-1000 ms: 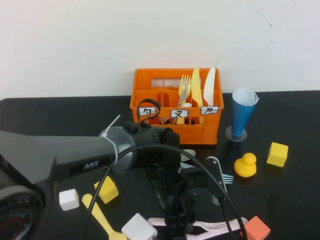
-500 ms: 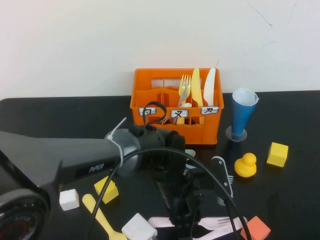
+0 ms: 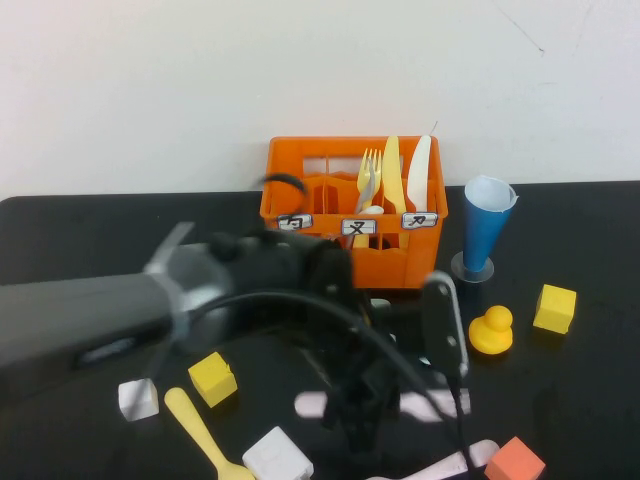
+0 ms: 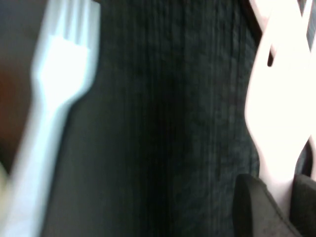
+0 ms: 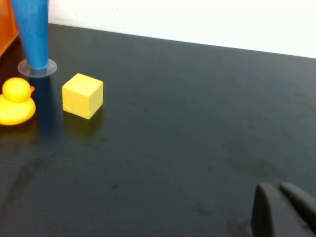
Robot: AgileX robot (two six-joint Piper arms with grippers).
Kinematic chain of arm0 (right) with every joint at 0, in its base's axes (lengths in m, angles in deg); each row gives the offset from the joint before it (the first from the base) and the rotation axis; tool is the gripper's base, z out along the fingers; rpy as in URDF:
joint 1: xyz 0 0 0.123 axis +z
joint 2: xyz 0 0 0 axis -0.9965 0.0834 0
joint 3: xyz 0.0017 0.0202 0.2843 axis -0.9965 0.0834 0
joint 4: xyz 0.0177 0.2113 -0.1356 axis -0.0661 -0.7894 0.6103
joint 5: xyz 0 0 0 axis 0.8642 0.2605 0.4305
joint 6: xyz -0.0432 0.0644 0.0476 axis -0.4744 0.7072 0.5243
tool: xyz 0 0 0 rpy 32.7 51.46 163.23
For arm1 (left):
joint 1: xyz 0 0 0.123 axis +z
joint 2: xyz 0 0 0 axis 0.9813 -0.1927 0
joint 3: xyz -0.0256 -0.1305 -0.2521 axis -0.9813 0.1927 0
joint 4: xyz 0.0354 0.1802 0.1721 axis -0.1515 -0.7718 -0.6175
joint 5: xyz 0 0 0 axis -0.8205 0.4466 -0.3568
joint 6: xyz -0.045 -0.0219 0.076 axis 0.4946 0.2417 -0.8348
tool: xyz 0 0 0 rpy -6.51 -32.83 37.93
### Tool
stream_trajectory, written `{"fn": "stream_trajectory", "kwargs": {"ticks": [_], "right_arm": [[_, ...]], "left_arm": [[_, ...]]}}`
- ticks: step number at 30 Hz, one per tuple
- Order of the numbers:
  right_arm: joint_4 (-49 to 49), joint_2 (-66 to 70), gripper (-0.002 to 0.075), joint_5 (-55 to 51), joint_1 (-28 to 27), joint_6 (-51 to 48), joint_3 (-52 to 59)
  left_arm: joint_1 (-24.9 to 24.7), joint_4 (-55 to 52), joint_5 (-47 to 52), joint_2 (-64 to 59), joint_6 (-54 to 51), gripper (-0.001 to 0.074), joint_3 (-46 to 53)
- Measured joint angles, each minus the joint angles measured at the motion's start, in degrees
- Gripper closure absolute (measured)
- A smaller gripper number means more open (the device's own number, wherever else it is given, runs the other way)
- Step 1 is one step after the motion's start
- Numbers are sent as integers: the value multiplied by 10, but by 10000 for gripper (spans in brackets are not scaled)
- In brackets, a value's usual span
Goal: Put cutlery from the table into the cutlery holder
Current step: Pick up the fork, then place the fork on the box
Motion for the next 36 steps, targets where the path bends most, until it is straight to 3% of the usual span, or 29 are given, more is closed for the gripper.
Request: {"fn": "stream_trajectory", "kwargs": {"ticks": [4,7,12,15,18,23,36], "right_arm": [[0,0,730,0,0,0,0],[0,0,730,0,0,0,0],[0,0,730,0,0,0,0],[0,0,730,0,0,0,0],[0,0,730,0,0,0,0],[0,0,730,0,0,0,0],[0,0,730,0,0,0,0]], "left_arm": [[17,-2,-121,80,11,633,69],[35,-2,-273,131,78,633,128],[72,-17,-553,165,367,633,186],[101,-71,-674,159,568,633,190],[125,-114,-762,138,687,633,189],[133,-132,-817,78,726,633,165],[133,-179,-830,-59,719,633,34]]}}
